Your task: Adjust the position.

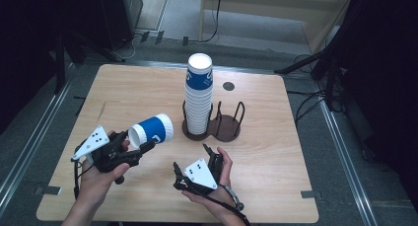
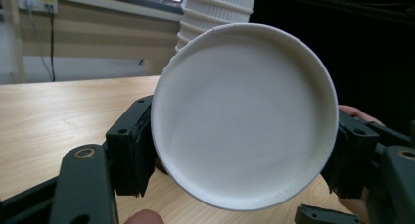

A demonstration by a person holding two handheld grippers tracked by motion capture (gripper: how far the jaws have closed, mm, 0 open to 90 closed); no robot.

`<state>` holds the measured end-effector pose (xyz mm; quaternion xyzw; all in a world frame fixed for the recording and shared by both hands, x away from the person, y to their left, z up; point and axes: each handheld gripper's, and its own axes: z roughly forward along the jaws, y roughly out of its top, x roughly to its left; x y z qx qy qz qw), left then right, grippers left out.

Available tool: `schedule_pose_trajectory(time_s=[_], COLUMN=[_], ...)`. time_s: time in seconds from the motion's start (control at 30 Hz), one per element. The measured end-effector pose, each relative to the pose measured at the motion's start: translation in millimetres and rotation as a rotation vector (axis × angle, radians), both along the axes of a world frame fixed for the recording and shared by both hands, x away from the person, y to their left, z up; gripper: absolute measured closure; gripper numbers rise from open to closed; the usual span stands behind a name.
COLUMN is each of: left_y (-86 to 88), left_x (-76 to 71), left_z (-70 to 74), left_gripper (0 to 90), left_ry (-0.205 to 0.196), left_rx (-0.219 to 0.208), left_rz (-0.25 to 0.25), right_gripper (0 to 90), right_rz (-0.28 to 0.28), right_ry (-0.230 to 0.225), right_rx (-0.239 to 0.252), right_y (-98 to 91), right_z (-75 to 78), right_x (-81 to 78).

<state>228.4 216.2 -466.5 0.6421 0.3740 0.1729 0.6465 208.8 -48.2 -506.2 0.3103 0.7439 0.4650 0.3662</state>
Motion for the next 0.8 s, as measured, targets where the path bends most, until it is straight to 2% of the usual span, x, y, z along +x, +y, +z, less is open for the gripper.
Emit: schedule_pose_trajectory(time_s=[0.1,0.27,0.3,0.4,0.5,0.53,0.57,0.67,0.7,0.73,0.77,0.8], left_y=[-1.0,-1.9,-2.9,-4.1,-6.3,-7.0,-7.6,-9.7,-10.0,-10.3,-10.7,-11.2], left_x=[-1.2,-1.1,-1.8,-2.2,-1.9,-1.9,-1.9,-1.5,-1.6,-1.5,-1.2,-0.7], left_z=[0.0,-1.4,-2.0,-2.7,-5.1,-6.0,-6.5,-6.5,-6.4,-6.5,-6.7,-7.2], left_gripper=[27.5,27.6,27.6,27.7,27.7,27.8,27.8,27.9,27.9,27.8,27.8,27.8], left_ry=[-0.029,-0.045,-0.060,-0.069,-0.078,-0.083,-0.087,-0.096,-0.097,-0.101,-0.104,-0.106], left_rx=[-0.016,-0.049,-0.058,-0.068,-0.053,-0.045,-0.047,-0.053,-0.057,-0.059,-0.059,-0.060], left_rz=[-0.002,-0.001,-0.001,-0.009,0.000,0.002,0.000,-0.002,-0.002,-0.003,-0.003,-0.004], right_gripper=[1.8,2.9,3.0,3.1,3.1,3.1,3.1,3.1,3.3,3.5,3.5,3.5], right_rz=[-0.004,-0.027,-0.031,-0.032,-0.045,-0.066,-0.066,-0.088,-0.092,-0.104,-0.104,-0.106], right_ry=[0.014,0.027,0.024,0.027,0.038,0.051,0.051,0.085,0.096,0.126,0.126,0.151], right_rx=[0.028,0.085,0.090,0.106,0.140,0.177,0.177,0.256,0.285,0.354,0.354,0.399], right_y=[-1.1,-2.6,-2.7,-3.0,-3.7,-3.9,-3.9,-4.1,-4.2,-5.4,-5.4,-6.1], right_z=[2.6,11.5,13.9,17.1,23.6,27.2,27.2,31.4,32.5,34.3,34.3,35.1], right_x=[0.4,0.0,-0.7,-1.4,-0.4,0.7,0.7,1.2,0.9,0.8,0.8,0.4])
